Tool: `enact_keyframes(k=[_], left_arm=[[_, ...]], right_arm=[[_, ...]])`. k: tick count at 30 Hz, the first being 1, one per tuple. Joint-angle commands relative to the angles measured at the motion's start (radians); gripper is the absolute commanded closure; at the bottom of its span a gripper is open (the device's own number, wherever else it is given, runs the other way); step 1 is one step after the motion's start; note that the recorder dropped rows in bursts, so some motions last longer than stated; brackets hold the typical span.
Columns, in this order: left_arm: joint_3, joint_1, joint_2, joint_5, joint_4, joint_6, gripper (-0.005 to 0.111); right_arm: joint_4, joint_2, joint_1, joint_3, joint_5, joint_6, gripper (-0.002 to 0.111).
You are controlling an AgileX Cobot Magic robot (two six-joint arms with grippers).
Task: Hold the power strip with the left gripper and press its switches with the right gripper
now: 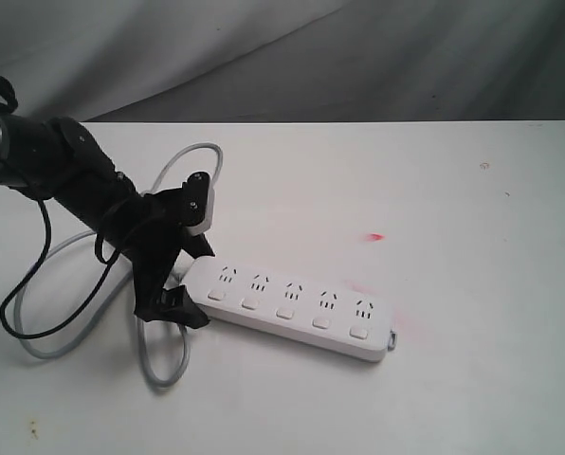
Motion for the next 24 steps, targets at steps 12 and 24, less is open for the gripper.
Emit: enact_keyframes(k=[12,24], left_arm=[[-0.006,-0.051,0.018,0.048,0.049,-0.014,0.032],[-0.006,-0.051,0.018,0.057,0.049,-0.014,0.040]], right_arm=[[-0.007,-0.005,-0.006,0.003,-0.009,0.000,0.108],[-0.007,-0.005,-0.006,0.003,-0.009,0.000,0.108]])
